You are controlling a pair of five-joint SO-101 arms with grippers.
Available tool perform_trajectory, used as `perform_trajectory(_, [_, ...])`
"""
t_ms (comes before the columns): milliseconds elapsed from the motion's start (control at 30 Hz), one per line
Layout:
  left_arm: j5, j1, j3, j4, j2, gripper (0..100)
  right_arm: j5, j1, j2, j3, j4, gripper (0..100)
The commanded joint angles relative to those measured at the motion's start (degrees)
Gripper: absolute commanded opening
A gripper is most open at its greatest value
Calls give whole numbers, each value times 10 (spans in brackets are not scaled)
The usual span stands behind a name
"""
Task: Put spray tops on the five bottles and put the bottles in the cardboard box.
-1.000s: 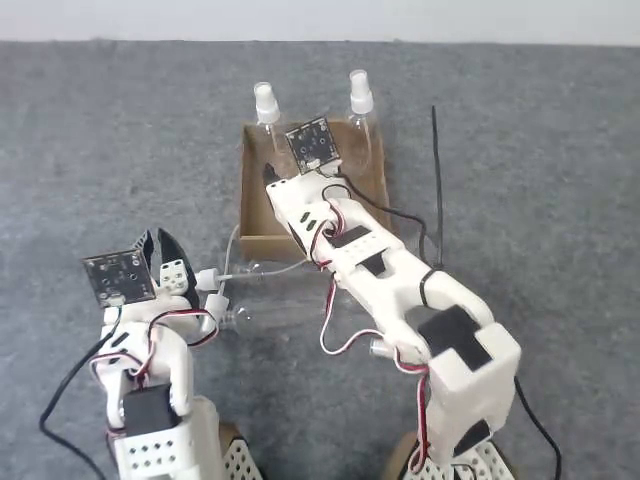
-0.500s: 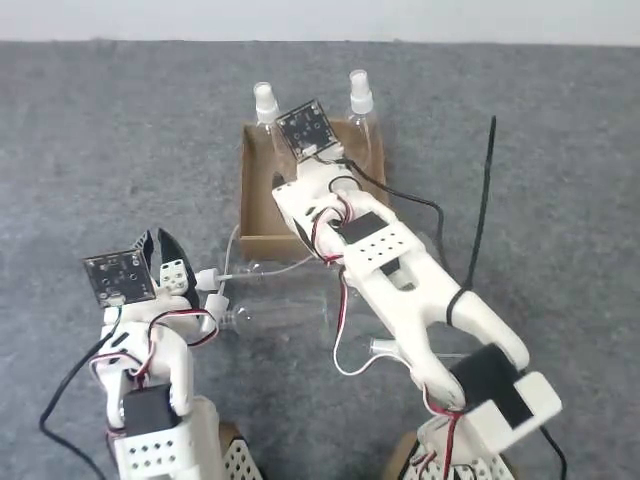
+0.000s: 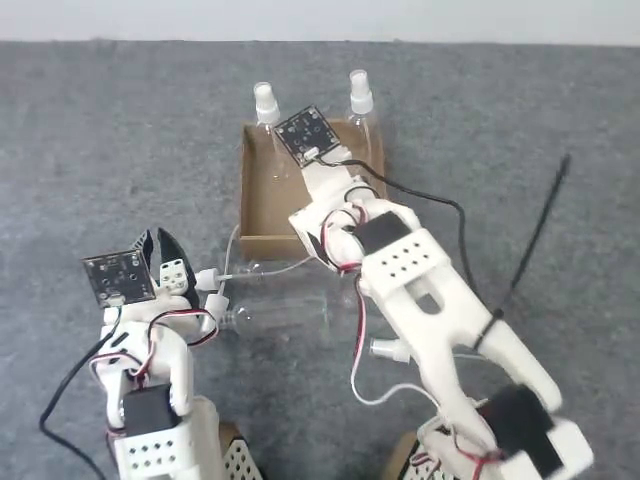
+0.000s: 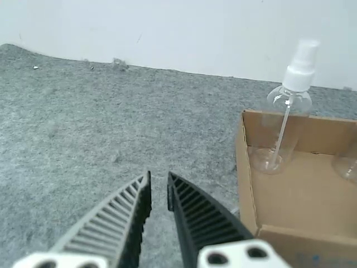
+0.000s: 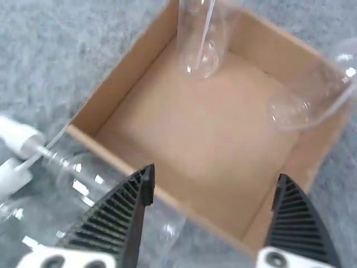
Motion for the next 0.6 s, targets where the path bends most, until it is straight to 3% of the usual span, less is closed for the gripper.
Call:
perform_trajectory(0, [-5,-3,-7,-18,-12,42,11,-8,-96,-4,87,281])
perform_trajectory(567, [-5,-2,-6,-18,-12,42,18,-4,-246,-3,383,284])
